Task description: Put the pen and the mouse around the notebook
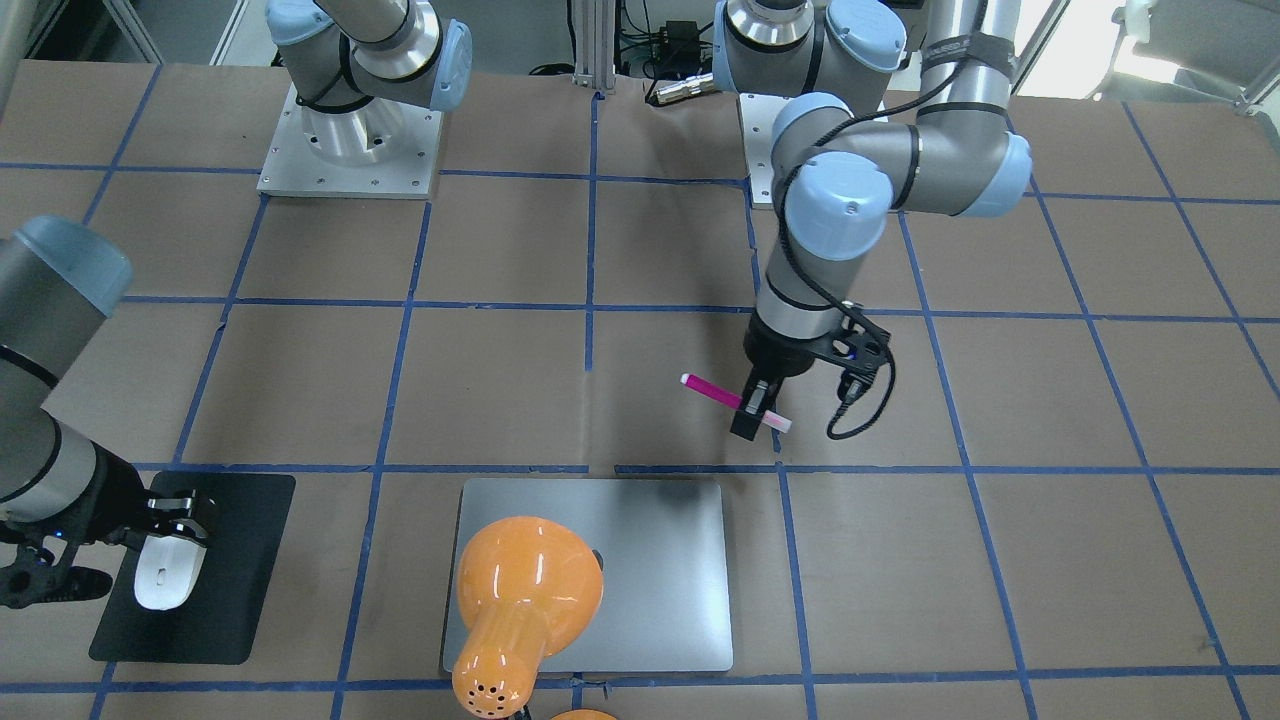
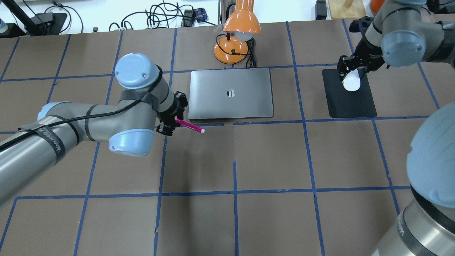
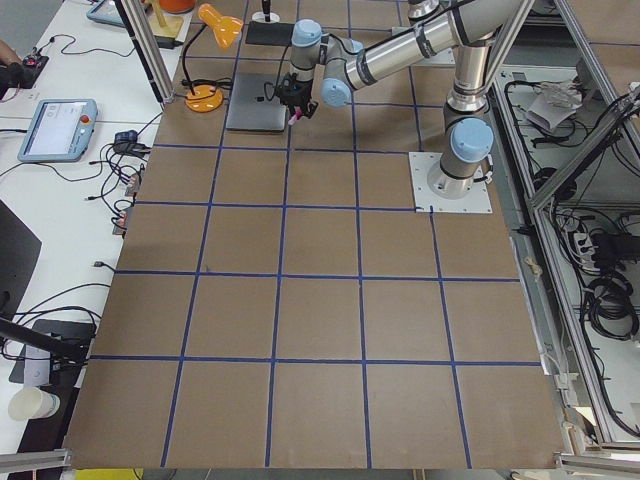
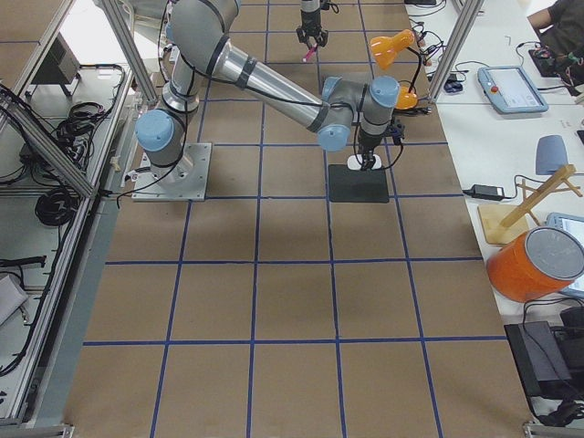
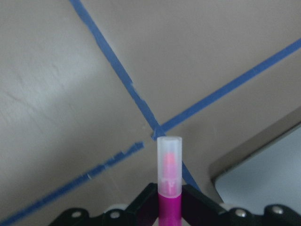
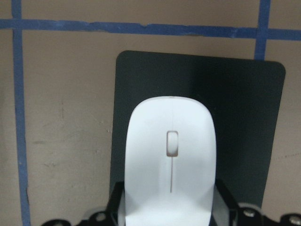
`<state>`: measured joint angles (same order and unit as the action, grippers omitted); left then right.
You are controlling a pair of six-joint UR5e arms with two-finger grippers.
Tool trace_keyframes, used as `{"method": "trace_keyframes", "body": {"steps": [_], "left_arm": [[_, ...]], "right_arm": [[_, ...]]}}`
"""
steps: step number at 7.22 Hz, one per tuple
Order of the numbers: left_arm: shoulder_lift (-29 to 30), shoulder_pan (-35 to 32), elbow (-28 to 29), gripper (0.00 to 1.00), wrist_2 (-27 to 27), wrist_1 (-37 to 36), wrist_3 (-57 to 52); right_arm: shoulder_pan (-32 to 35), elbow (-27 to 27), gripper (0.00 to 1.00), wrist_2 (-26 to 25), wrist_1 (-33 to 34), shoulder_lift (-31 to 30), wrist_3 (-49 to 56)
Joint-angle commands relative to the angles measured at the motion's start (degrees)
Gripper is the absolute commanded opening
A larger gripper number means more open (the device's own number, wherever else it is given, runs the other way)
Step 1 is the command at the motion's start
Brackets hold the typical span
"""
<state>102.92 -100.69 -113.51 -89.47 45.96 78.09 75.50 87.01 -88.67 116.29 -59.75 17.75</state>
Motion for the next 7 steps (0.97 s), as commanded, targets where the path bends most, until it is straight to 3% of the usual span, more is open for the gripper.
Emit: {"method": "trace_keyframes", "body": {"steps": [1,2,3,4,7], "left_arm": [[3.0,-7.5,0.6,0.0,0.2,-0.1,19.2],[5.5,-9.5,1.1,0.0,0.0,-0.1,21.8],[8.7,-10.0,2.2,0.0,0.0,-0.4,23.0],[10.7,-11.5,3.9,0.0,0.0,-0.5,25.3],[12.1,-13.7,4.9,0.0,-1.9,-0.3,25.5]], "right_arm": [[0.4,-0.2,0.47,-3.9,0.5,3.0,-0.5],[0.4,0.0,0.61,-4.0,0.5,3.8,-0.3],[0.4,0.1,0.86,-3.8,0.6,3.9,-0.8],[0.4,0.1,1.0,-3.9,0.5,3.9,-1.0],[0.4,-0.9,1.0,-4.1,-0.3,3.2,-1.0]]}}
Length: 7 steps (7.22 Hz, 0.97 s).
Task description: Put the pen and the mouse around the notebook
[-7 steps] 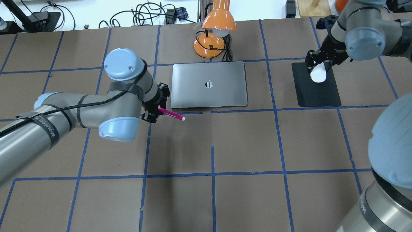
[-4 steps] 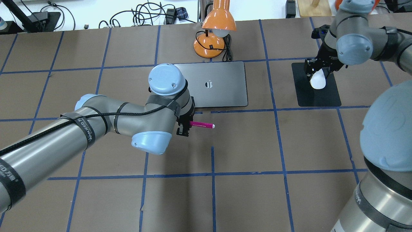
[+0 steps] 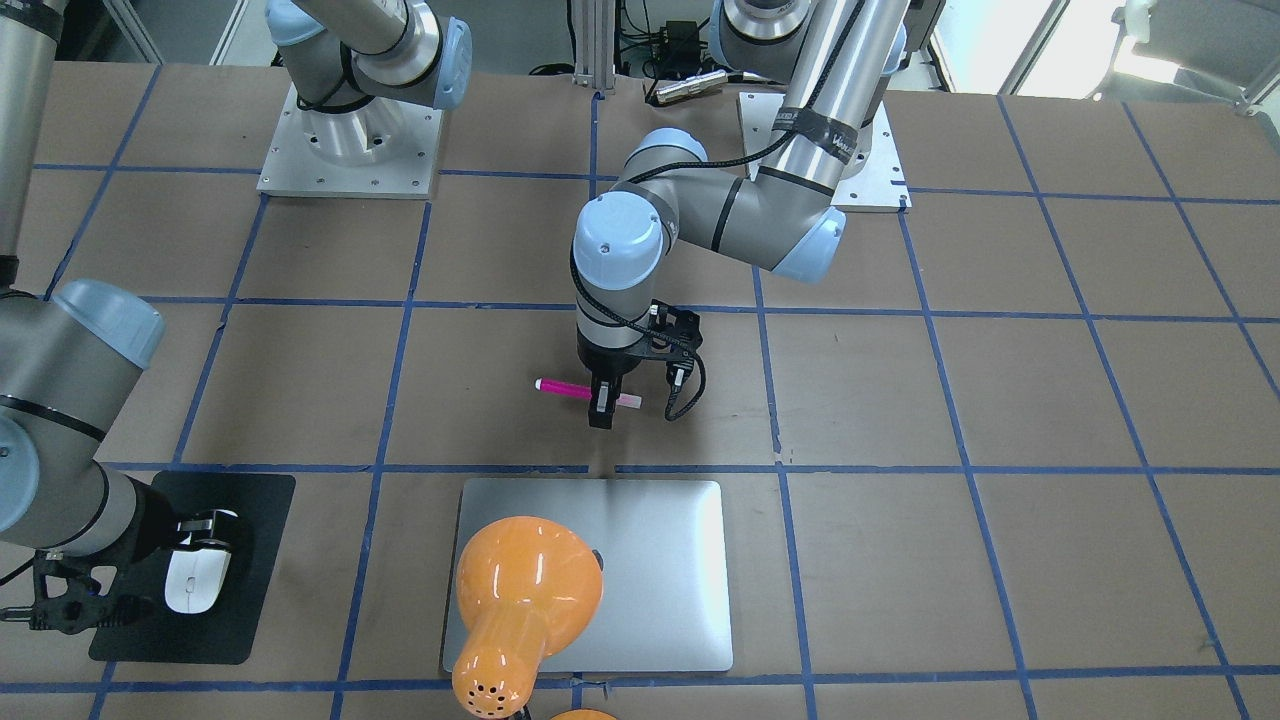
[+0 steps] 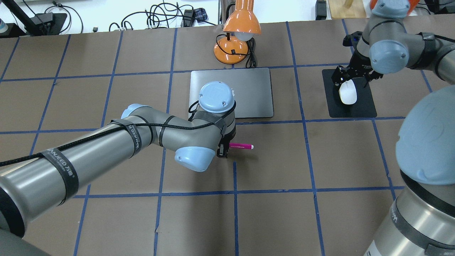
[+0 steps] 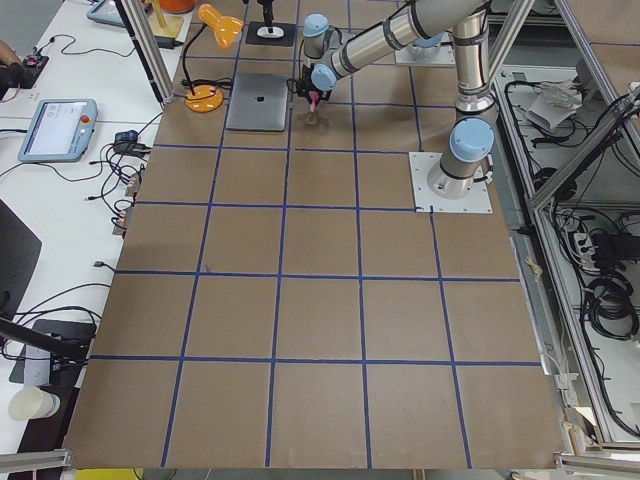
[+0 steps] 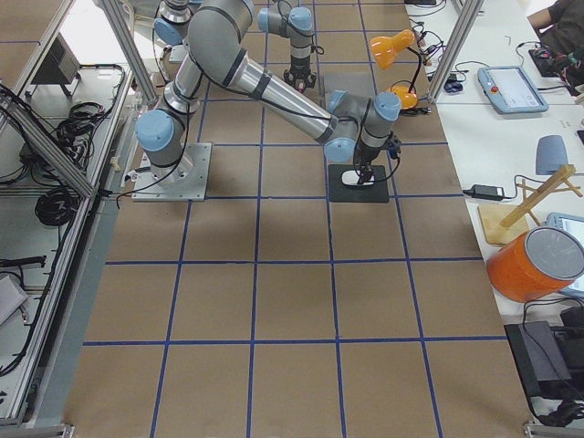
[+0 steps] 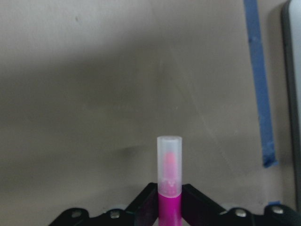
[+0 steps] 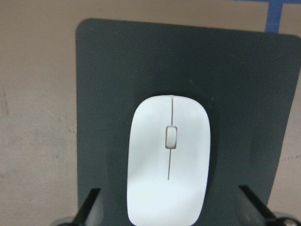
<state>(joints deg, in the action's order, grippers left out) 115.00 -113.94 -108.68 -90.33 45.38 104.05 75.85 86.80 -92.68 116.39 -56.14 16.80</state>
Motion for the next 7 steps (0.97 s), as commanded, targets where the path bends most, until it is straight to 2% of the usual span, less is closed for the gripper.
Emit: {"method": "trace_keyframes", "body": {"steps": [1,2,3,4,5,6,7], "left_arm": [[0.6,-0.5,0.1,0.99,-1.5,0.3,-2.3],[-0.8,-0.4,0.1,1.0,-1.6,-0.3,-2.6],[-2.6,0.0,0.7,1.0,-1.7,0.4,-4.9],[-6.1,0.5,0.7,1.0,-3.7,1.9,-19.5],[-10.8,3.7,1.5,1.0,-2.2,6.5,-30.7],[-15.4,8.9,4.7,1.0,3.5,13.6,-38.4],[-19.1,13.0,8.8,1.0,4.6,23.1,-50.0]], "right_arm": [[0.1,-0.8,1.0,0.0,-0.6,-1.4,-0.1],[0.4,-1.4,1.0,-0.1,-2.3,-3.4,-0.2],[1.1,-3.0,1.0,0.0,-7.8,-5.5,-2.7],[2.4,-5.1,1.0,0.4,-13.3,-8.2,-3.4],[5.2,-6.0,1.0,0.5,-19.4,-12.3,-7.6],[8.1,-5.6,1.0,0.5,-22.6,-17.2,-12.2],[11.2,-5.4,1.0,0.7,-25.0,-20.8,-15.8]]}}
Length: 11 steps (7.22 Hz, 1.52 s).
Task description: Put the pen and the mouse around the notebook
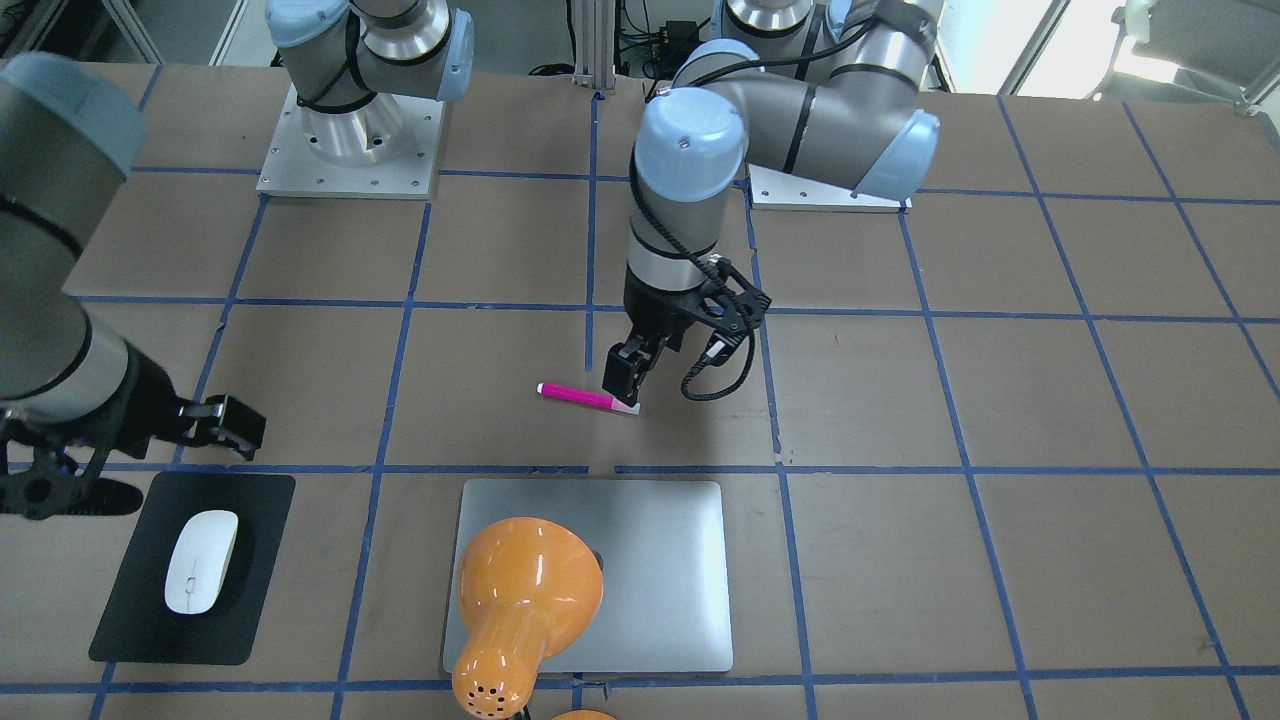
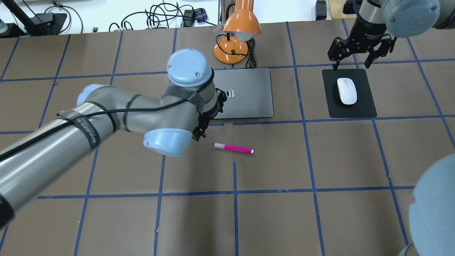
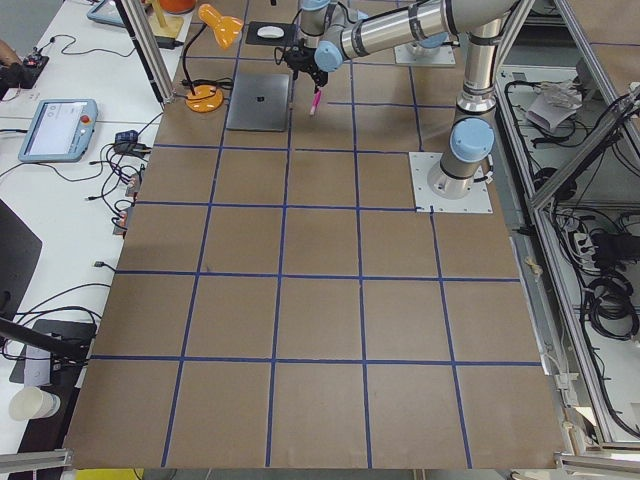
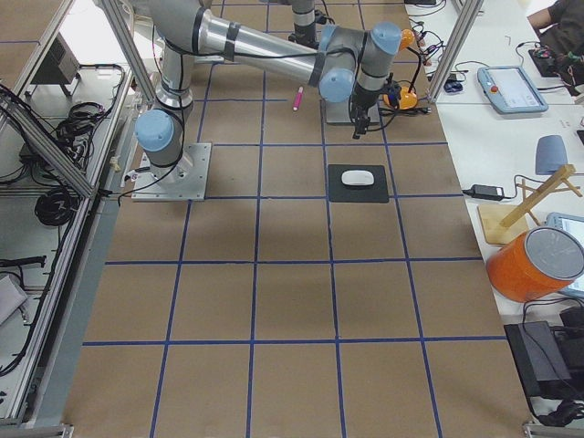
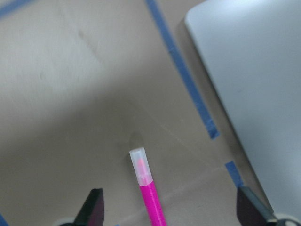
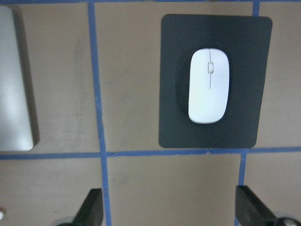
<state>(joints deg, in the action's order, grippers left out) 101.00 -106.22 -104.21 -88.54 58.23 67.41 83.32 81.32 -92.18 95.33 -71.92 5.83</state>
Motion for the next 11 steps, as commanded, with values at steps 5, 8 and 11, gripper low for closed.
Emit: {"method": "trace_keyframes", "body": {"steps": [5,8,11], "left_arm": [[-17.9,25.9,10.4,1.0,2.1,32.4,-68.5],[-16.9,24.1,11.4,1.0,2.3,32.4,-68.5],[-15.2,18.1,11.7,1.0,-3.6,31.7,-66.3]], "right_arm": [[9.2,0.6,1.0,3.1,-8.9,-14.6,-8.4],[8.6,0.7,1.0,3.0,-8.5,-12.4,-8.4],[7.6,1.6,1.0,3.1,-8.2,-12.3,-8.5]]}}
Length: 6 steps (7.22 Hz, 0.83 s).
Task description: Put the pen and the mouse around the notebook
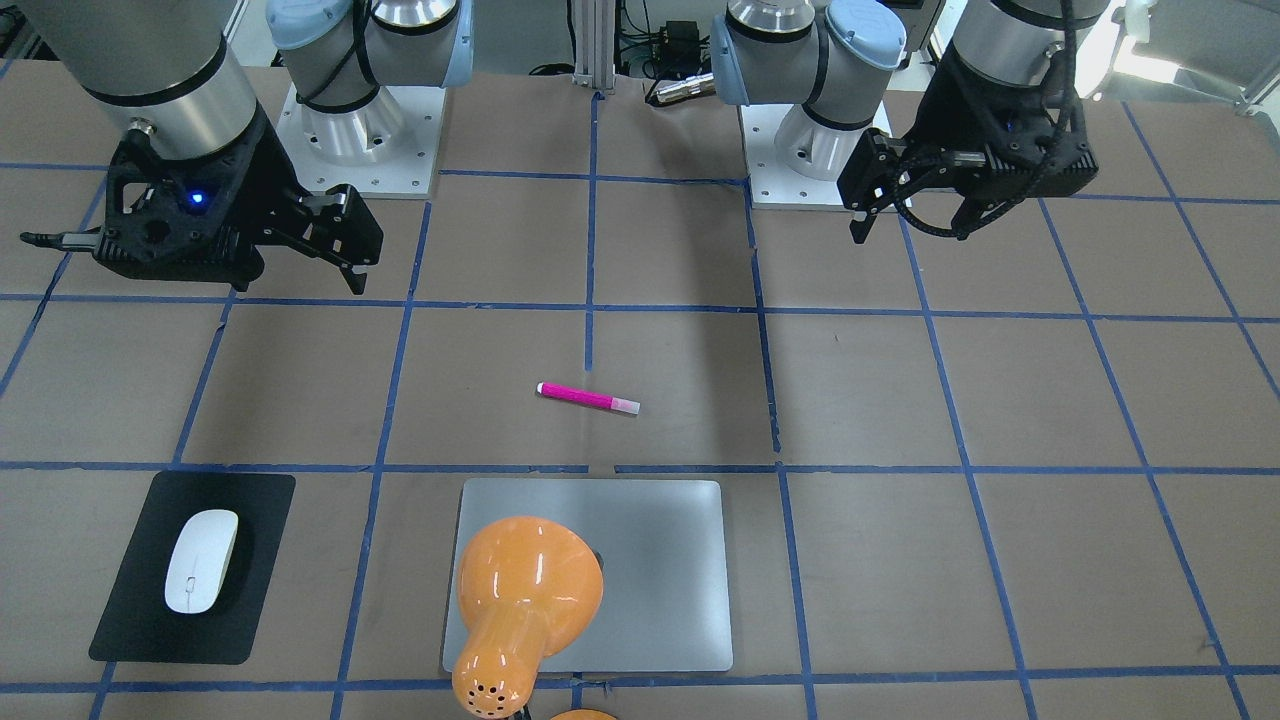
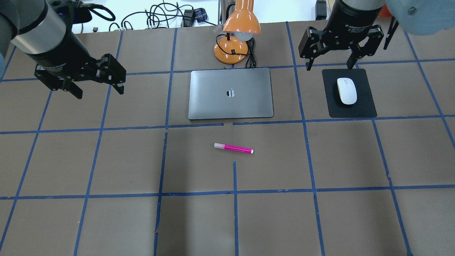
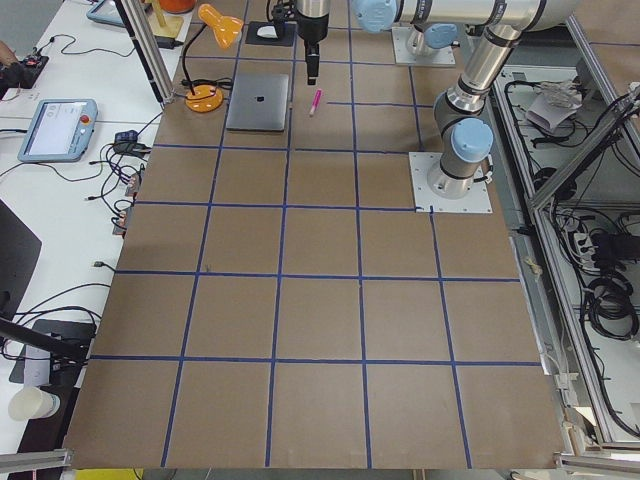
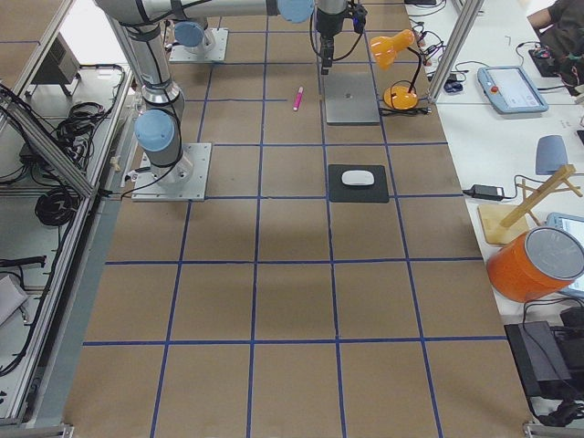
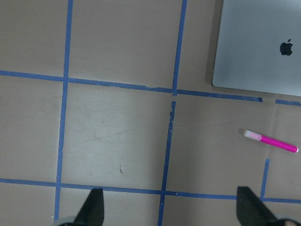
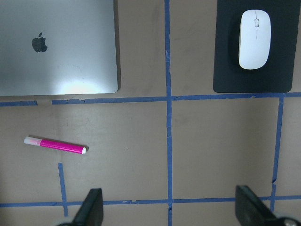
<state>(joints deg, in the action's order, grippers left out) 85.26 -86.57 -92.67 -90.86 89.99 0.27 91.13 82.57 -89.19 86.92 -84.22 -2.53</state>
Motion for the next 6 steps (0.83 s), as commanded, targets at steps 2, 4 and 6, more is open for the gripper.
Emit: {"method": "trace_keyframes", "body": {"steps": [2,4,6], "left_arm": [[0.5,-1.2,0.8,1.0,-0.8,-0.2,0.9],[0.4,-1.1,0.8,1.0,-0.8,-0.2,1.1],[0.3,-1.1,1.0,1.0,-0.8,-0.3,1.1]], "right_arm": [[-0.3,0.4,1.0,0.3,0.1,-0.2,-0.1],[-0.3,0.4,1.0,0.2,0.3,-0.2,-0.2],[-0.3,0.4,1.0,0.3,0.3,-0.2,-0.1]]}}
